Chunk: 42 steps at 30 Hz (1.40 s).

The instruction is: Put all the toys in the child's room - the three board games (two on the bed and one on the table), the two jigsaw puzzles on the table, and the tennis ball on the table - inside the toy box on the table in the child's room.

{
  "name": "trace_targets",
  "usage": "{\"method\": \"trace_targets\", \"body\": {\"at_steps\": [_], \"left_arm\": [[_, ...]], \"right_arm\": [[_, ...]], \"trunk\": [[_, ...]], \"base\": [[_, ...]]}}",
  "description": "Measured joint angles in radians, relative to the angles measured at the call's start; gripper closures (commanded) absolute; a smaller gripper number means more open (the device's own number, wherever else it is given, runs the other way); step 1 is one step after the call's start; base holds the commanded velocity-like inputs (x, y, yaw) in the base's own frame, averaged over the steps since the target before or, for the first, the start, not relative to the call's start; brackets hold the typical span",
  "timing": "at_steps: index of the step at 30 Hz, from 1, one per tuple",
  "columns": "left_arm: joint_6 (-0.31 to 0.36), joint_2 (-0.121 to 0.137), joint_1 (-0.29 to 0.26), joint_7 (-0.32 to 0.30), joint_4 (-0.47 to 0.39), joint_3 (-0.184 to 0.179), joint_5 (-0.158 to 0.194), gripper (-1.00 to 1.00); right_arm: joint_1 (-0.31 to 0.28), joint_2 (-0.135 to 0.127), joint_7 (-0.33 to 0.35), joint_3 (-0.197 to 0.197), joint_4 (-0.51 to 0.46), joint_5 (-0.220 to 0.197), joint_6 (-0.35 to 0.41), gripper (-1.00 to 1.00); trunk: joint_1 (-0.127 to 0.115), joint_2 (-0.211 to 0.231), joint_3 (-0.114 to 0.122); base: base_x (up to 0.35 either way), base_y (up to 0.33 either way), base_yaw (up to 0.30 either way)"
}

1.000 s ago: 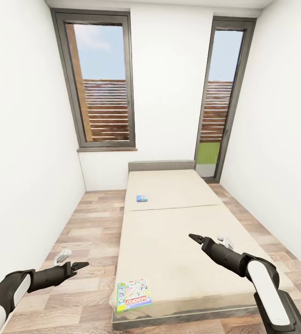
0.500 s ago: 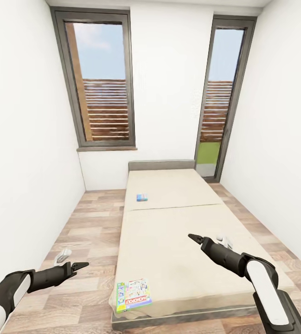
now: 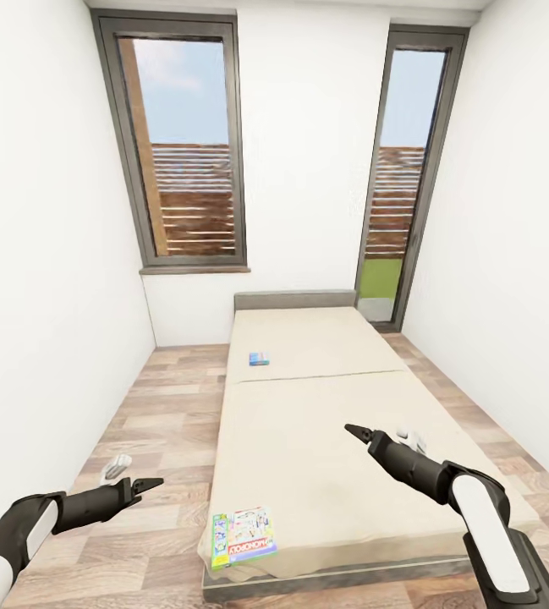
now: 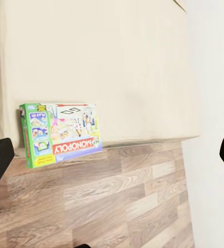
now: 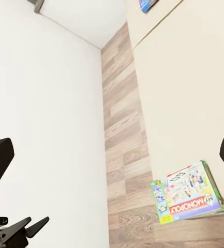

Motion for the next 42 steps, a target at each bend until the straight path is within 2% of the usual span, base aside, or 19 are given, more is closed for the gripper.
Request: {"method": "trace_targets", "body": {"at_steps": [9,17,23,32,42], "left_arm": [[0.003,0.003,0.000,-0.005,0.000,0.008,0.004,-1.00],[0.010,0.009,0.000,-0.018,0.000,0.085,0.025,-1.00],[0.029,0.010,0.000,-0.100,0.000,0.108,0.025,-1.00],[0.123,0.012,0.001,-0.176,0.001,0.113,0.025,-1.00],[0.141,0.046,0.001,-0.201,0.000,0.113,0.028,-1.00]], "right_arm": [[0.000,-0.002,0.029,-0.002,0.003,-0.028,-0.002,-1.00],[0.000,0.000,0.029,0.001,0.004,-0.031,-0.002,-1.00],[0.000,0.000,0.029,0.000,0.006,-0.031,-0.002,-1.00],[0.000,0.000,0.029,-0.001,0.006,-0.031,-0.003,-1.00],[0.000,0.001,0.028,0.001,0.007,-0.032,-0.006,-1.00]], "trunk": [[0.035,-0.063,-0.028],[0.065,-0.119,-0.053],[0.088,-0.161,-0.072],[0.088,-0.162,-0.072],[0.088,-0.162,-0.072]], "base": [[0.000,0.000,0.000],[0.000,0.000,0.000],[0.000,0.000,0.000],[0.000,0.000,0.000],[0.000,0.000,0.000]]}}
